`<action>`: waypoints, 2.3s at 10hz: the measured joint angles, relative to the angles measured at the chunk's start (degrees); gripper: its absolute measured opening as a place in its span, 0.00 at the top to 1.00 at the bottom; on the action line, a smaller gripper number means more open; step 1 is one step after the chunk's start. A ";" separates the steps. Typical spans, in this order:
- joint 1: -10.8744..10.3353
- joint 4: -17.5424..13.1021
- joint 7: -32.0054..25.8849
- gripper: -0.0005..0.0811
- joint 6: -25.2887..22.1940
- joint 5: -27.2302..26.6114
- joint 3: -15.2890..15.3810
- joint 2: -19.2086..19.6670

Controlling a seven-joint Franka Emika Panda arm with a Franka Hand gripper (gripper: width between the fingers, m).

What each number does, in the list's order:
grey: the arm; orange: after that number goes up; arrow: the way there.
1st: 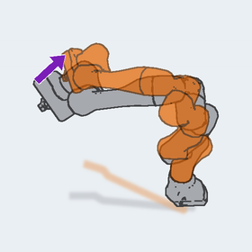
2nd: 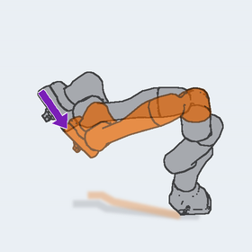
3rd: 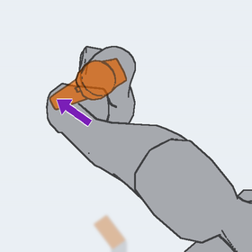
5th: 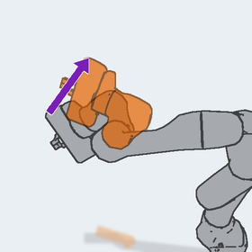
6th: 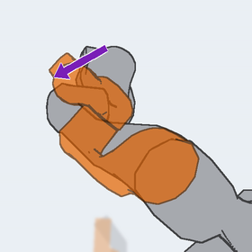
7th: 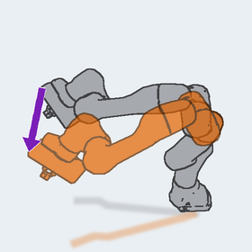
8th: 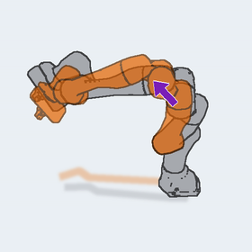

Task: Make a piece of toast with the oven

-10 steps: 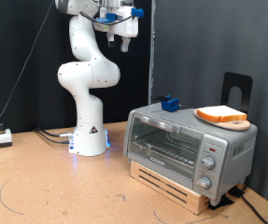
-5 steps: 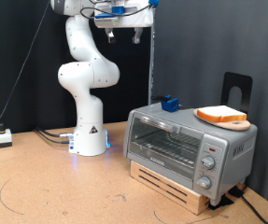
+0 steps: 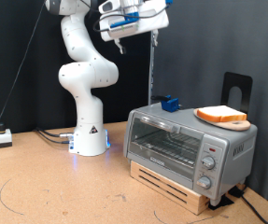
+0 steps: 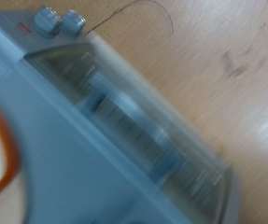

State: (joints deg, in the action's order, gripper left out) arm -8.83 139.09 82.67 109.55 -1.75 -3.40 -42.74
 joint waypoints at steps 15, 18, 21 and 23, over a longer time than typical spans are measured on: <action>-9.15 0.73 -52.64 0.00 -4.39 -11.10 -15.61 6.57; -8.92 1.93 -52.69 0.00 0.41 -11.10 -15.30 6.88; -9.88 2.48 -59.47 0.00 -2.93 -14.18 -17.33 6.58; -9.68 6.23 -59.87 0.00 0.55 -10.95 -16.35 6.58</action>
State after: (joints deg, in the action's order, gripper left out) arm -18.52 145.32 22.79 110.10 -12.70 -19.75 -36.16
